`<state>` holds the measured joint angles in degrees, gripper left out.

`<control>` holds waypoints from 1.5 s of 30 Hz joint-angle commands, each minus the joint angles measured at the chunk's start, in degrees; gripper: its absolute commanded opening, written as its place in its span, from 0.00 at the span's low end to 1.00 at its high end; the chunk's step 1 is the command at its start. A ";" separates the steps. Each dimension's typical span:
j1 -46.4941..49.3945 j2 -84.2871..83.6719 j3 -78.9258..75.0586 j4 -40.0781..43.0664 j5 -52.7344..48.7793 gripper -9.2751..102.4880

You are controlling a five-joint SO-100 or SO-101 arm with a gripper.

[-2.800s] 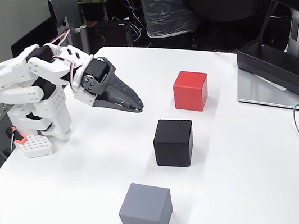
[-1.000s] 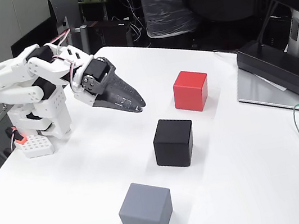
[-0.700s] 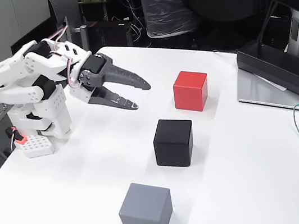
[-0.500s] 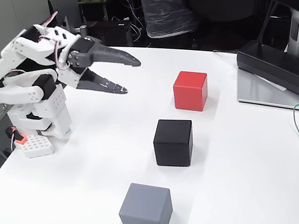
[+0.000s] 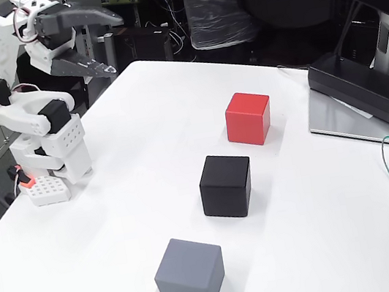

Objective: Stack the three blocks in an ordered color.

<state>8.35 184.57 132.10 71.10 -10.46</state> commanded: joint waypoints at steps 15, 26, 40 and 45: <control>12.22 -47.11 -22.85 5.98 -2.20 0.32; 16.35 -72.60 -32.26 7.91 -17.58 0.32; 20.74 -99.76 -50.80 8.00 -20.04 0.33; 23.38 -105.03 -54.14 8.26 -20.04 0.33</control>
<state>30.85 79.98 80.95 78.93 -29.97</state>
